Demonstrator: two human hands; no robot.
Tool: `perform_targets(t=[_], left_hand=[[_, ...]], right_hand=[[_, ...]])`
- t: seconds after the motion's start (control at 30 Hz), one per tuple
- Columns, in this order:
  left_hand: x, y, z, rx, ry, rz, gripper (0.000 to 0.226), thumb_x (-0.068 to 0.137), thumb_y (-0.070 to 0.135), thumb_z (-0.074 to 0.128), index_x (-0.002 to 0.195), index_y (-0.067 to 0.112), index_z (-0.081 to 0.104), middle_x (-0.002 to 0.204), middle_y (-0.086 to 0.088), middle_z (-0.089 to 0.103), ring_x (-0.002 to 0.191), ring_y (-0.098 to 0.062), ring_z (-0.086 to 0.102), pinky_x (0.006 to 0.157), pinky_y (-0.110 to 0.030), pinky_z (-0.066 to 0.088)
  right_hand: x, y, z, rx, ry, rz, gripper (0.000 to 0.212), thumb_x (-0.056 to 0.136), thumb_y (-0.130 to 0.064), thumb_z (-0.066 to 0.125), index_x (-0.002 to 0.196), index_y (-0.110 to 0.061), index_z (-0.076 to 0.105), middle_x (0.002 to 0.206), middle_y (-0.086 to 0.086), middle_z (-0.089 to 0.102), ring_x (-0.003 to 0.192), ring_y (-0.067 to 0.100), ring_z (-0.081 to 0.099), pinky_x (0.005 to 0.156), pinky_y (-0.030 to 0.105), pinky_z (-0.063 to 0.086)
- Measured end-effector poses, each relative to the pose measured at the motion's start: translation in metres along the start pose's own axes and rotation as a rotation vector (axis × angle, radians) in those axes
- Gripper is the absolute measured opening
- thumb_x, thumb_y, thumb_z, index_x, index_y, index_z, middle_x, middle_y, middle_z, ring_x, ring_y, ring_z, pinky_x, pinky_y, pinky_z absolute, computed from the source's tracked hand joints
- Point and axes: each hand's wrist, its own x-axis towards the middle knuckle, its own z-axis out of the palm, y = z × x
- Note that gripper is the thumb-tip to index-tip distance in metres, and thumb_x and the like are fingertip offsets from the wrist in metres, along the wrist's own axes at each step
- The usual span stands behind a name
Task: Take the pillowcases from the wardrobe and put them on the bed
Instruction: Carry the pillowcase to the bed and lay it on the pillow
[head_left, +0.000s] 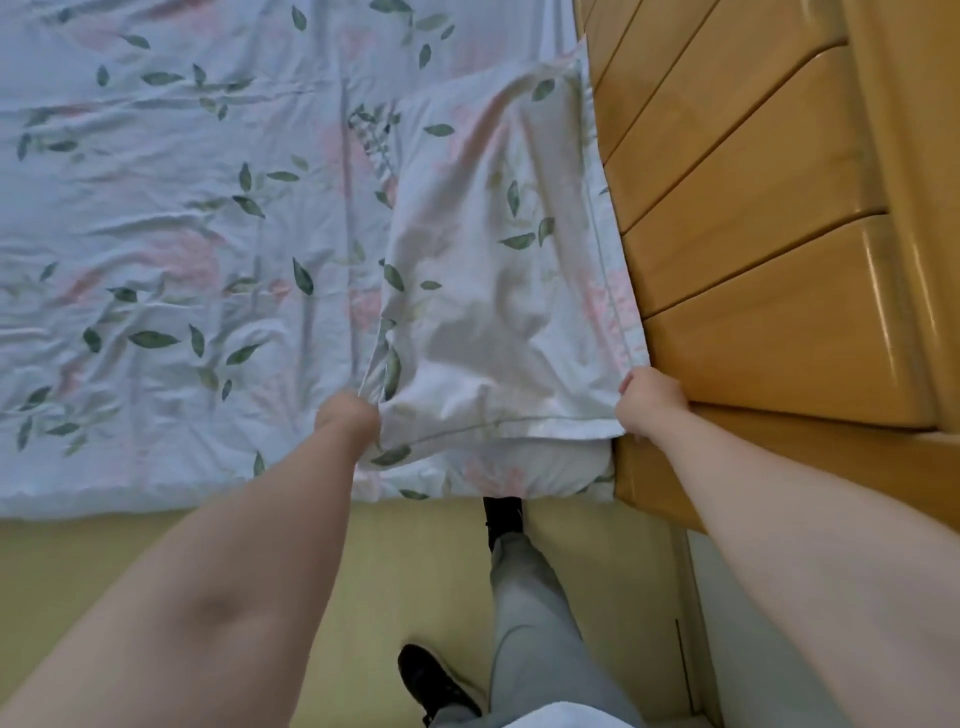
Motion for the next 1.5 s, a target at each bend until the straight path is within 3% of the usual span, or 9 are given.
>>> perform_targets(t=[0.2,0.37,0.47,0.63,0.73,0.9,1.23,1.33,1.5], left_hand=[[-0.029,-0.029,-0.036,-0.442,0.185,0.019,0.036,0.100,0.021,0.056,0.129,-0.001,0.060,0.129,-0.015,0.065,0.115,-0.028,0.066,0.094,-0.030,0.056],[-0.036,-0.073,-0.050,-0.297,0.330,-0.020,0.026,0.094,0.008,0.066,0.116,-0.006,0.065,0.117,-0.019,0.070,0.108,-0.033,0.068,0.079,-0.029,0.053],[-0.050,-0.092,-0.033,-0.205,0.319,-0.046,0.023,0.091,0.007,0.069,0.110,-0.005,0.067,0.115,-0.022,0.070,0.109,-0.037,0.066,0.086,-0.037,0.051],[-0.053,-0.115,0.006,-0.266,0.259,-0.016,0.019,0.090,0.011,0.060,0.101,-0.002,0.069,0.104,-0.022,0.072,0.096,-0.040,0.069,0.081,-0.038,0.057],[-0.052,-0.116,0.015,-0.180,0.179,-0.003,0.022,0.091,0.011,0.060,0.107,-0.002,0.065,0.110,-0.022,0.069,0.101,-0.040,0.067,0.078,-0.036,0.055],[-0.058,-0.112,0.009,0.085,0.083,-0.006,0.044,0.092,0.009,0.055,0.134,-0.001,0.045,0.139,-0.023,0.050,0.125,-0.040,0.054,0.097,-0.042,0.048],[-0.141,-0.099,-0.024,0.199,-0.128,0.372,0.042,0.097,0.022,0.051,0.139,0.022,0.053,0.137,-0.007,0.060,0.124,-0.027,0.057,0.100,-0.037,0.049],[-0.173,-0.109,-0.046,0.026,-0.075,0.400,0.035,0.099,0.025,0.049,0.132,0.023,0.059,0.129,-0.004,0.064,0.113,-0.024,0.062,0.094,-0.037,0.052],[-0.230,-0.157,-0.094,-0.288,0.166,0.309,0.029,0.099,0.028,0.053,0.124,0.021,0.065,0.117,0.002,0.070,0.105,-0.017,0.065,0.091,-0.034,0.052]], right_hand=[[-0.034,0.014,-0.017,-0.132,0.071,0.026,0.011,0.094,-0.004,0.050,0.099,-0.004,0.060,0.102,0.016,0.064,0.083,0.034,0.067,0.052,0.032,0.047],[-0.069,0.038,0.000,-0.096,-0.060,0.134,0.010,0.097,0.002,0.045,0.091,0.001,0.052,0.069,0.013,0.054,0.049,0.023,0.052,0.037,0.027,0.039],[-0.076,0.055,0.034,0.030,-0.104,0.195,0.024,0.097,0.005,0.040,0.117,0.002,0.054,0.076,0.020,0.053,0.061,0.031,0.057,0.050,0.033,0.046],[-0.082,0.061,0.069,0.117,-0.005,0.204,0.013,0.094,0.004,0.047,0.099,0.003,0.059,0.111,0.026,0.064,0.064,0.036,0.060,0.056,0.038,0.055],[-0.085,0.059,0.076,0.016,0.036,0.134,0.025,0.092,0.001,0.051,0.116,0.000,0.058,0.117,0.023,0.063,0.092,0.041,0.067,0.075,0.046,0.062],[-0.102,0.036,0.083,-0.337,-0.066,0.110,0.070,0.096,-0.013,0.047,0.159,-0.011,0.017,0.148,0.017,0.050,0.128,0.036,0.056,0.095,0.045,0.050],[-0.151,-0.082,0.044,-0.200,-0.249,-0.303,0.045,0.099,-0.006,0.038,0.139,-0.014,0.054,0.121,0.014,0.064,0.102,0.032,0.068,0.088,0.038,0.061],[-0.177,-0.124,0.032,-0.161,-0.230,-0.486,0.044,0.100,-0.012,0.040,0.140,-0.017,0.057,0.136,0.008,0.063,0.118,0.030,0.063,0.097,0.037,0.053],[-0.247,-0.210,0.030,-0.056,-0.186,-0.782,0.028,0.100,-0.023,0.046,0.119,-0.023,0.066,0.114,0.002,0.071,0.097,0.024,0.068,0.082,0.034,0.055]])
